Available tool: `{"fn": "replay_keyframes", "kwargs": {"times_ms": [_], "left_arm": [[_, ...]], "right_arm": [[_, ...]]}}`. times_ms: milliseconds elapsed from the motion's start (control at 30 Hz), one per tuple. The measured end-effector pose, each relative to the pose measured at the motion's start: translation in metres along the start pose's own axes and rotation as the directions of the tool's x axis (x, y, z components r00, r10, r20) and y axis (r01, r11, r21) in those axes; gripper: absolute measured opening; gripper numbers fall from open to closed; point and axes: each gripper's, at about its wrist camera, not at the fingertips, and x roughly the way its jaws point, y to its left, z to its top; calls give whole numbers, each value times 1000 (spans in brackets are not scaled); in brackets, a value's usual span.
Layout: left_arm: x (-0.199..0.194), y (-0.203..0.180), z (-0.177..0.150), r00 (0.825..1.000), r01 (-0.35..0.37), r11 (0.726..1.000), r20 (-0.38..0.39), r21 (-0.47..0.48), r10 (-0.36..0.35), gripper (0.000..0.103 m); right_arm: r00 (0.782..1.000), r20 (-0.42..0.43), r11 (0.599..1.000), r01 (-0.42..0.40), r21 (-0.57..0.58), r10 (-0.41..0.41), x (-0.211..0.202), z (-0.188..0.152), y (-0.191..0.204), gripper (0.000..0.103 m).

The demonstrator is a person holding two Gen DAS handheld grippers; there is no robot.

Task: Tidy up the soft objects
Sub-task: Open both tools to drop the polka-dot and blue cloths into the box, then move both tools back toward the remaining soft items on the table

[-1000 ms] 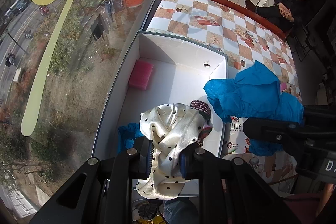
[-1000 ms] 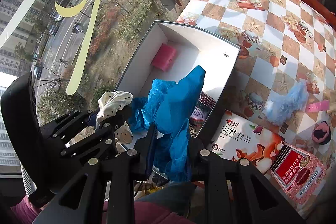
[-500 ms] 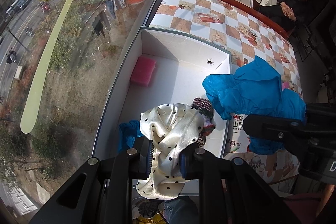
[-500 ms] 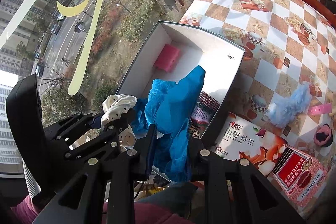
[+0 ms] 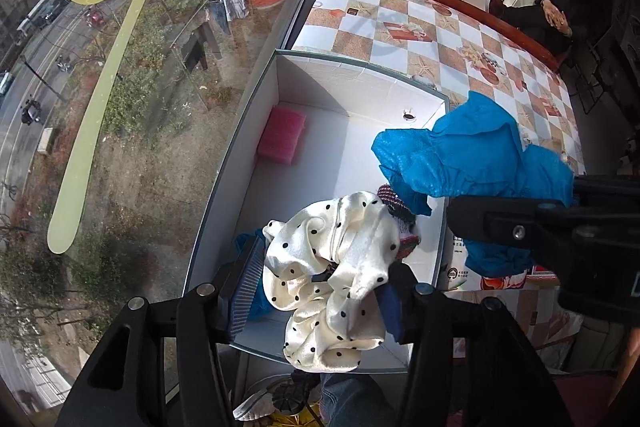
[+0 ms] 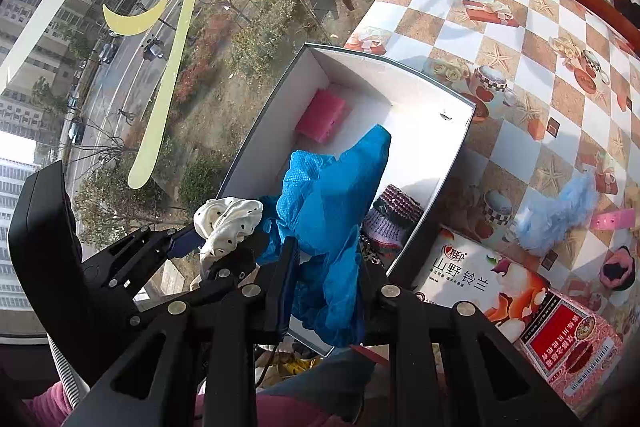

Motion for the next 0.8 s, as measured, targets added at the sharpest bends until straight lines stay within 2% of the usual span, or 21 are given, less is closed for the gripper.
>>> {"fn": "replay_keyframes", "kwargs": {"times_ms": [33, 67, 100, 133, 200, 300, 333, 367, 467, 633, 800], "left_arm": [[0, 0, 0, 1000, 1, 1000, -2, 1, -1, 73], [0, 0, 0, 1000, 5, 1000, -4, 1, -5, 77], [1, 0, 0, 1000, 13, 1000, -9, -1, -13, 81], [2, 0, 0, 999, 36, 999, -15, -5, -36, 81], [2, -1, 0, 993, 118, 993, -26, -20, -118, 85], [2, -7, 0, 983, 183, 983, -30, -15, -183, 103], [3, -9, 0, 980, 195, 981, -25, -13, -195, 103], [2, -10, 2, 976, 216, 976, -22, -12, -216, 103], [3, -11, 4, 971, 238, 971, -13, -25, -238, 103], [9, -18, 3, 977, 206, 978, -51, -19, -206, 103], [10, -33, 3, 988, 137, 990, -76, 42, -134, 103]], "right_arm": [[1000, -3, 1000, -4, 6, 4, 1, 1, 0, 39], [1000, -2, 1000, -9, 11, 9, 0, 3, -1, 54], [1000, 2, 1000, -11, 14, 11, -1, 4, 0, 62], [1000, 8, 1000, -12, 17, 12, -2, 5, -1, 75], [1000, 2, 1000, -13, 26, 13, -3, 7, -3, 79], [998, -42, 996, -33, 82, 37, 1, 6, -14, 79], [998, -50, 994, -38, 103, 43, 2, 4, -18, 87], [997, -59, 991, -35, 126, 43, 3, 2, -23, 103], [996, -63, 982, -57, 181, 69, 1, -3, -36, 103], [996, -43, 974, -65, 216, 76, -7, -13, -47, 103], [998, -41, 977, -30, 213, 39, -11, -23, -51, 103]]}}
